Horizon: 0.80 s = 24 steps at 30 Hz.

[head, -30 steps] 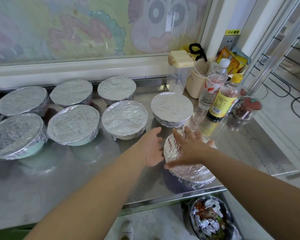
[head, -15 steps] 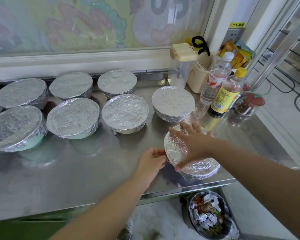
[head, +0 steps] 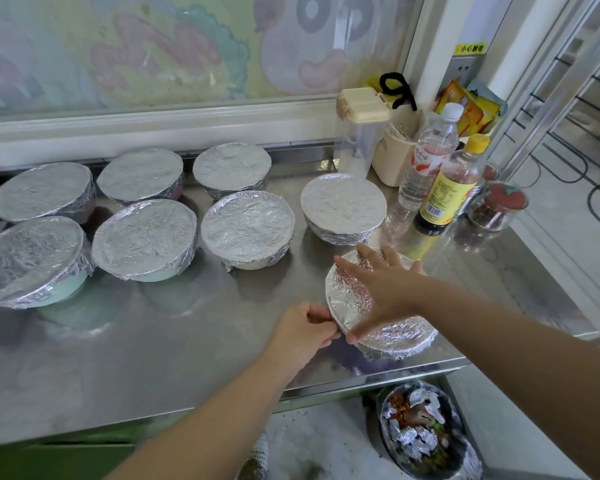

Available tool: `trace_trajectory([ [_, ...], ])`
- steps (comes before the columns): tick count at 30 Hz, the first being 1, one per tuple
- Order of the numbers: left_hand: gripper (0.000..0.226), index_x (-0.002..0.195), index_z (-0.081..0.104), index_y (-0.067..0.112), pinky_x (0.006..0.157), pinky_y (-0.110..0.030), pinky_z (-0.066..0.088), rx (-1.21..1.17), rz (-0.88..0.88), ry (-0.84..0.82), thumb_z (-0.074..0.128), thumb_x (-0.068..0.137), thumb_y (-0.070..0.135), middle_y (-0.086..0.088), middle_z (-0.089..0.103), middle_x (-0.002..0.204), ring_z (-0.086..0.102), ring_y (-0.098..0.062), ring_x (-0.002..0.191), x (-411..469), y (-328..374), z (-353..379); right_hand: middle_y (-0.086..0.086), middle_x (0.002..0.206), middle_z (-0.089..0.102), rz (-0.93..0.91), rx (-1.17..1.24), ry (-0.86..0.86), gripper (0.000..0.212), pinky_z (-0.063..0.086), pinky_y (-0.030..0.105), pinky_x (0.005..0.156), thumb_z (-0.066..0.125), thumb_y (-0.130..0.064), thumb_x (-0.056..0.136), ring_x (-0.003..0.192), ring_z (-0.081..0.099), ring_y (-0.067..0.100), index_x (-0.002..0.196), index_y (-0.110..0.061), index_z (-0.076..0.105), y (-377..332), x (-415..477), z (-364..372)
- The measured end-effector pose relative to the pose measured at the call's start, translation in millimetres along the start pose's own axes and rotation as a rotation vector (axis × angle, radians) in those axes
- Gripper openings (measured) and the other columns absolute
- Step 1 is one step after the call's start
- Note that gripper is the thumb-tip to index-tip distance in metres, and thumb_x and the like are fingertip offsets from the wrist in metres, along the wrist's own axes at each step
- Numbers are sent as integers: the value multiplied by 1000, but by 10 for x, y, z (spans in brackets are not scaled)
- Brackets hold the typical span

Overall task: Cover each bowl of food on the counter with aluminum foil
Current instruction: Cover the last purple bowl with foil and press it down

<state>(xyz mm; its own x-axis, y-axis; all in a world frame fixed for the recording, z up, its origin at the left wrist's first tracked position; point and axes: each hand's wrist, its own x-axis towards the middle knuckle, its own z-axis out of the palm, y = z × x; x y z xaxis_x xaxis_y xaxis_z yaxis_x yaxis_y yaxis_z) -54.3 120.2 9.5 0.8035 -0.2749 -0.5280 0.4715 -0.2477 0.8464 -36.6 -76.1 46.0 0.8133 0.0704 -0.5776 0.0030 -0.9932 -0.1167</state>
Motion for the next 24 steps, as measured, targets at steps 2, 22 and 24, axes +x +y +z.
trace_trajectory([
  [2,16,90,66,3,86,-43,59,29,6,8,75,78,-3,-15,74,81,71,-20,75,9,-29,18,-11,161,-35,-1,-5,0,144,-4,85,106,74,-90,44,148,-32,37,145,-61,-24,-3,3,0],
  [22,23,108,51,15,75,-37,48,871,101,-461,47,85,18,-2,59,91,55,-19,80,-161,257,-99,-10,162,-34,-6,-17,-1,144,-3,85,106,73,-92,43,148,-30,40,145,-61,-25,2,38,10],
  [24,39,113,54,14,81,-43,51,841,57,-478,48,76,25,-8,63,99,60,-25,87,-135,301,-118,-10,162,-34,-3,-14,1,144,-3,84,106,73,-91,43,148,-30,40,145,-61,-25,2,32,9],
])
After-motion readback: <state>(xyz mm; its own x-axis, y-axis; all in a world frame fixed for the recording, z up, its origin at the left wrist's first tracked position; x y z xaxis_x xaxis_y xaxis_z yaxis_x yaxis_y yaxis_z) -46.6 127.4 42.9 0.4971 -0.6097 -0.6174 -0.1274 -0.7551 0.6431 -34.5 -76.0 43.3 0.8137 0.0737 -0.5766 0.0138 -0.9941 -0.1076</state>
